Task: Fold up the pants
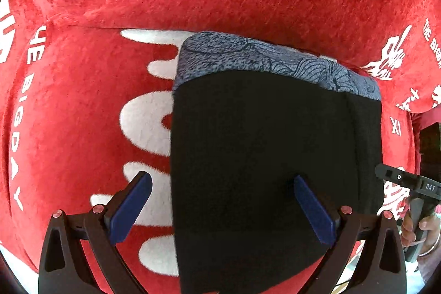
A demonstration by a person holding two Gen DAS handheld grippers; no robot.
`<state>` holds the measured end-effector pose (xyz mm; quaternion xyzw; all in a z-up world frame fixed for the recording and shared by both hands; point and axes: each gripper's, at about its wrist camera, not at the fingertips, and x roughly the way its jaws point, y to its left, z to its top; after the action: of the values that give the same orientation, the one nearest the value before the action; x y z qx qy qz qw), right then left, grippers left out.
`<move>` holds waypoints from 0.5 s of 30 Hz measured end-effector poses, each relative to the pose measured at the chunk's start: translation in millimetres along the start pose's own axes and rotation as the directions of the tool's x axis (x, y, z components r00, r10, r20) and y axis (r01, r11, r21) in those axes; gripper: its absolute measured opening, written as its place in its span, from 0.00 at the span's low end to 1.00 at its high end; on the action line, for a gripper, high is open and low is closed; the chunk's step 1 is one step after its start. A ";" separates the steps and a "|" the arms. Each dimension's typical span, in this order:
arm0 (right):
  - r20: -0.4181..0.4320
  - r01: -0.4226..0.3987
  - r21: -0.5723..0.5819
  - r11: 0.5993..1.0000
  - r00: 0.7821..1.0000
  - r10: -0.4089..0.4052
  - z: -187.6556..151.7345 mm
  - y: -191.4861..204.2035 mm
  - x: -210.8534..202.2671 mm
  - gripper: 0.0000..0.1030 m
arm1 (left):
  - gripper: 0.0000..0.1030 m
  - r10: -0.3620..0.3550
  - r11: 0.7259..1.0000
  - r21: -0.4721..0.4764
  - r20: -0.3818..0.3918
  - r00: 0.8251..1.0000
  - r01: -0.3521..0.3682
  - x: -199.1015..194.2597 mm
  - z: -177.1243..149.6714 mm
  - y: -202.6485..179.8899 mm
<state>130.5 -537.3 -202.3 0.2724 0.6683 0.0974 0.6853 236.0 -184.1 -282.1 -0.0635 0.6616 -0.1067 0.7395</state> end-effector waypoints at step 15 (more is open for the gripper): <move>0.001 -0.163 0.061 0.985 0.987 0.163 27.9 -13.2 25.3 0.76 | 1.00 -0.162 0.985 -0.059 -0.002 0.987 0.162 26.0 7.5 21.0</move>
<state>156.8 -542.5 -232.0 0.3467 0.6477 0.1333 0.6652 247.6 -170.4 -311.2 -0.1382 0.6596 -0.1474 0.7239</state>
